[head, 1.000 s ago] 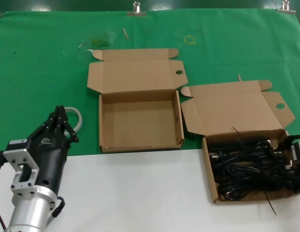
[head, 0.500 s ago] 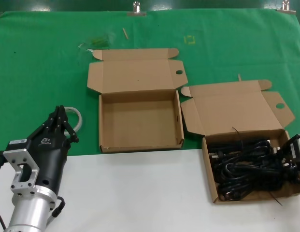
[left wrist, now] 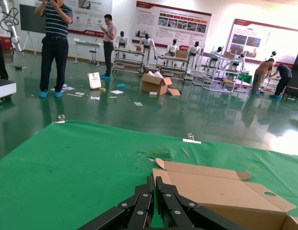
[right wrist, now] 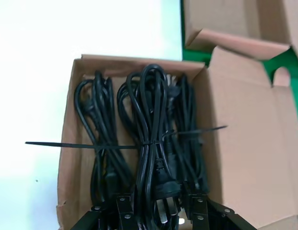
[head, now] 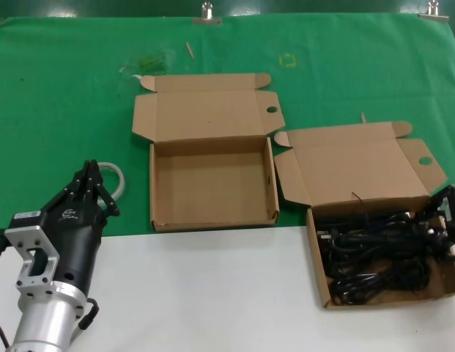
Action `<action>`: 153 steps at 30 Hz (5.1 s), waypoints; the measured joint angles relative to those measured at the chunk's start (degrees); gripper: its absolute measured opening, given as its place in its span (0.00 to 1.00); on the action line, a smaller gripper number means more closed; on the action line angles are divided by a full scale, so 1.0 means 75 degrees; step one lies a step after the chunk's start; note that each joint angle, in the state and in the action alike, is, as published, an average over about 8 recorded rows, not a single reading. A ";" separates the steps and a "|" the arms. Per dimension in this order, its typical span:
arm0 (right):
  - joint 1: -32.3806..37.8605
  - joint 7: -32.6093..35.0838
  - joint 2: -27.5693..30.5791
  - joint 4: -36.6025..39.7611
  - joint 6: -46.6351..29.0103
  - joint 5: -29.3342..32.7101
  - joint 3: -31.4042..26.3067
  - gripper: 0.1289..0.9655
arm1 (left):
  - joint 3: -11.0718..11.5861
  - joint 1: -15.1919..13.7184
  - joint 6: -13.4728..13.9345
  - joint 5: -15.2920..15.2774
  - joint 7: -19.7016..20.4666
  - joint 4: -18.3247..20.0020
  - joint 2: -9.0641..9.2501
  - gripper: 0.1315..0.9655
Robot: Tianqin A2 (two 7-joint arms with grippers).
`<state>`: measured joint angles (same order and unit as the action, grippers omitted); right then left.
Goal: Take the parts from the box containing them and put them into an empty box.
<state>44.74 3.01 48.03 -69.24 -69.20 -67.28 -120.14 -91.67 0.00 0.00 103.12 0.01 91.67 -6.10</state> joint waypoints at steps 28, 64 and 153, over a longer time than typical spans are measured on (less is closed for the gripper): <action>0.0806 -0.0309 -0.0395 -0.0241 -0.0021 -0.0223 0.0156 0.25 | 0.0000 0.0000 0.0000 0.0000 0.0000 0.0000 0.0000 0.03; 0.1805 -0.0417 -0.3555 0.1914 0.1748 0.0812 -0.0850 0.25 | 0.0000 0.0000 0.0000 0.0000 0.0000 0.0000 0.0000 0.03; 0.2168 0.0433 -0.5055 0.4566 0.3682 0.0426 -0.0950 0.90 | 0.0000 0.0000 0.0000 0.0000 0.0000 0.0000 0.0000 0.03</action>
<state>61.00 6.26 10.12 -34.99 -41.58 -64.09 -127.27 -91.67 0.00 0.00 103.12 0.01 91.67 -6.10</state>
